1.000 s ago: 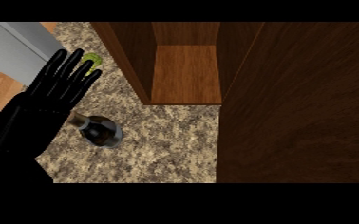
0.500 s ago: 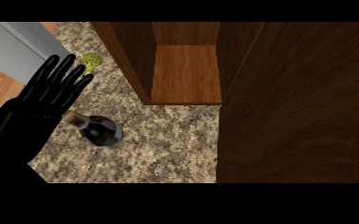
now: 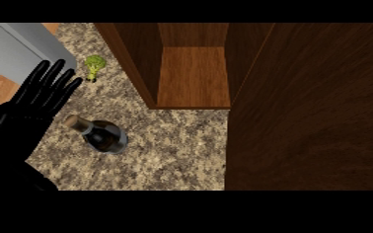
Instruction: Pick up the wine, place it into the cabinet and close the cabinet
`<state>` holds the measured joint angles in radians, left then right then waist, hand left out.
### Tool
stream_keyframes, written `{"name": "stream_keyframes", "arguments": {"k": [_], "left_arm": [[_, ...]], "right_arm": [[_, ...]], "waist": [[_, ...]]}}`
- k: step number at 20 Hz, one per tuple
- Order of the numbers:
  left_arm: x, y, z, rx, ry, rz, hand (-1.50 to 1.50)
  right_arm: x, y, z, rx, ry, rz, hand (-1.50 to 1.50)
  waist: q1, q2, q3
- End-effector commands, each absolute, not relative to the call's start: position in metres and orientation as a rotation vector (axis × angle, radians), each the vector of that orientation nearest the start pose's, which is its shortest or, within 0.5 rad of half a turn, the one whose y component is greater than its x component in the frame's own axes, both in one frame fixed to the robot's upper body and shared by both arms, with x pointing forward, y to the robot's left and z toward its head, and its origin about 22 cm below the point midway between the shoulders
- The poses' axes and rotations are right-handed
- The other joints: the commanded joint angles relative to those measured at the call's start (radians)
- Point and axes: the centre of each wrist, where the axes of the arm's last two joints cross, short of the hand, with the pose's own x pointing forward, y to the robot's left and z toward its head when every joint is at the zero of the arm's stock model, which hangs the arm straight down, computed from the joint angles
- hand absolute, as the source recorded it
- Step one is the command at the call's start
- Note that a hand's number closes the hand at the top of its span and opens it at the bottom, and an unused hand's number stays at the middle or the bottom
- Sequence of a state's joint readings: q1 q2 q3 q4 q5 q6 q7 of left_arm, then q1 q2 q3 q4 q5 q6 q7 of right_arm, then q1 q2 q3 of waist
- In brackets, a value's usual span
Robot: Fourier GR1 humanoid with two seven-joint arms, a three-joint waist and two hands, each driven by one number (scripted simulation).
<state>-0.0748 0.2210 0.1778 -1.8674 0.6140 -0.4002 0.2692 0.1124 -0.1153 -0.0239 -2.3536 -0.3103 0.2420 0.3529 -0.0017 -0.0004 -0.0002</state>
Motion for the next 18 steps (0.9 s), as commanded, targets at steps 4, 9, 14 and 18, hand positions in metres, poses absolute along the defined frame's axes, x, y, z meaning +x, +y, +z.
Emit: {"name": "stream_keyframes", "arguments": {"k": [4,9,14,18], "left_arm": [[0.258,0.317,0.081,-0.473,-1.749,-0.175,-1.50],[0.247,0.348,0.066,-0.430,-1.703,-0.181,-1.50],[0.261,0.350,0.037,-0.414,-1.689,-0.171,-1.50],[0.266,0.354,0.033,-0.409,-1.656,-0.153,-1.50]], "right_arm": [[0.147,-0.255,0.166,0.285,-1.904,0.266,-1.50],[0.155,-0.249,0.156,0.283,-1.911,0.240,-1.50],[0.164,-0.244,0.164,0.305,-1.912,0.254,-1.50],[0.155,-0.237,0.164,0.298,-1.896,0.262,-1.50]], "waist": [[-0.005,0.000,0.000],[-0.002,0.000,0.000],[-0.002,0.001,0.000],[-0.002,0.000,0.000]]}}
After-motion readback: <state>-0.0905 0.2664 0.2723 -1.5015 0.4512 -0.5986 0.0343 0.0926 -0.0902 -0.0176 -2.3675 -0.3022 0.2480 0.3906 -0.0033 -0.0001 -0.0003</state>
